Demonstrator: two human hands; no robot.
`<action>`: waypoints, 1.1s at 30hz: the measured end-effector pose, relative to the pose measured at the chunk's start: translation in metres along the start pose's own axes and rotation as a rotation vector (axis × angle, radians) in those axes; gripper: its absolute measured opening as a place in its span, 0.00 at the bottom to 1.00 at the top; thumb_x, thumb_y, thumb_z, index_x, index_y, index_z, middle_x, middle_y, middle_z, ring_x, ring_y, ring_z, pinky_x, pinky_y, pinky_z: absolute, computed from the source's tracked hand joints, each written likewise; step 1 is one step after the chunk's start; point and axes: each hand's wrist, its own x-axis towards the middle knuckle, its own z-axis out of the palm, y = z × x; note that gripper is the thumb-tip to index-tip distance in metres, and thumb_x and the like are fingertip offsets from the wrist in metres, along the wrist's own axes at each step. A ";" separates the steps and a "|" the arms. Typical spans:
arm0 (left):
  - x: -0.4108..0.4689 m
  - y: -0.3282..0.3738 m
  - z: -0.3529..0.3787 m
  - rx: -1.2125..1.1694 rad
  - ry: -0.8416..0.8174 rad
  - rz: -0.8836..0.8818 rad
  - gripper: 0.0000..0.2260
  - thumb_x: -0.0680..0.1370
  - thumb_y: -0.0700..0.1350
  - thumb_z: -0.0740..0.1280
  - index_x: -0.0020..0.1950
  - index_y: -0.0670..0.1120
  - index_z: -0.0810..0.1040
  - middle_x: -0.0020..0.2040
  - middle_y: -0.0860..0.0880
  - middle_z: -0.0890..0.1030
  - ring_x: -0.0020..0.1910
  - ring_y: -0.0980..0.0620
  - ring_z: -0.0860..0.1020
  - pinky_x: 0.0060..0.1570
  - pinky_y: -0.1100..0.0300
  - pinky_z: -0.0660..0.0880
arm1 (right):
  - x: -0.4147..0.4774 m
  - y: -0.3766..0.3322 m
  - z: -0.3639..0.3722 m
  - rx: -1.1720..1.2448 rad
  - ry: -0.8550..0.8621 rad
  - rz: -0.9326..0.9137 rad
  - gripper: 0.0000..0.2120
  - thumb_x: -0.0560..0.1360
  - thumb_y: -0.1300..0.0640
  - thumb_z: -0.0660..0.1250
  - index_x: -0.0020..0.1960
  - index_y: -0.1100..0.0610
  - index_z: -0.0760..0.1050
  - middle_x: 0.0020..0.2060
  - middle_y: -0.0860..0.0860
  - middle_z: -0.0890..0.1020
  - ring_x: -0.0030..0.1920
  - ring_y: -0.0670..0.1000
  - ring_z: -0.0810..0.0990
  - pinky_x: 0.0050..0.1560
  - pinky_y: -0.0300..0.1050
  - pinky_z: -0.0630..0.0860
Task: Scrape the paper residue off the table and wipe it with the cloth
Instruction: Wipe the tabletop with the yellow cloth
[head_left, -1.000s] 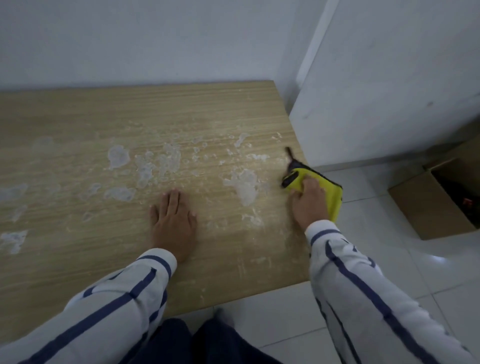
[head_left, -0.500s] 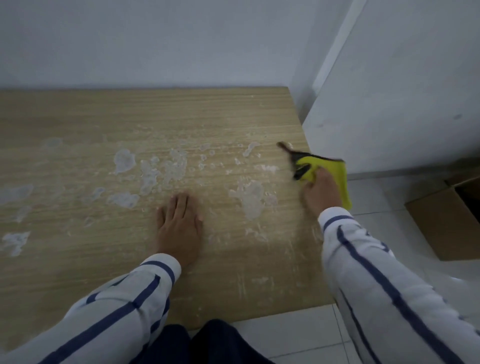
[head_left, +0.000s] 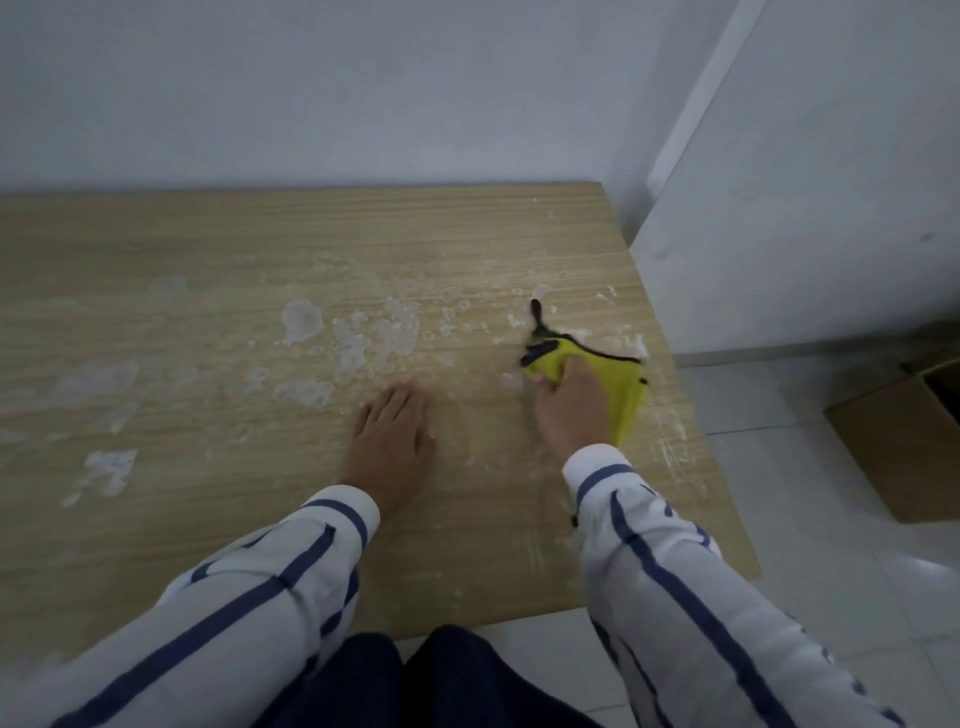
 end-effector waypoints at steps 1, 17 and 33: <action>-0.002 -0.004 -0.004 -0.041 -0.012 0.031 0.27 0.80 0.49 0.56 0.77 0.47 0.50 0.78 0.48 0.51 0.76 0.50 0.48 0.74 0.53 0.45 | -0.013 -0.018 0.009 0.036 -0.064 -0.074 0.10 0.76 0.52 0.62 0.43 0.57 0.65 0.38 0.55 0.74 0.39 0.58 0.74 0.38 0.48 0.69; 0.017 -0.025 -0.030 0.297 -0.220 0.582 0.39 0.73 0.63 0.61 0.77 0.52 0.44 0.78 0.50 0.41 0.76 0.47 0.39 0.73 0.44 0.40 | -0.090 -0.029 0.048 -0.018 -0.102 -0.014 0.17 0.80 0.60 0.56 0.67 0.61 0.69 0.72 0.54 0.64 0.72 0.56 0.62 0.69 0.49 0.62; -0.067 -0.082 -0.037 0.117 -0.274 0.610 0.20 0.81 0.50 0.57 0.73 0.51 0.65 0.75 0.48 0.61 0.75 0.45 0.56 0.72 0.49 0.51 | -0.095 -0.041 0.032 0.028 -0.031 0.158 0.13 0.80 0.58 0.54 0.58 0.61 0.74 0.57 0.60 0.78 0.55 0.59 0.75 0.51 0.45 0.66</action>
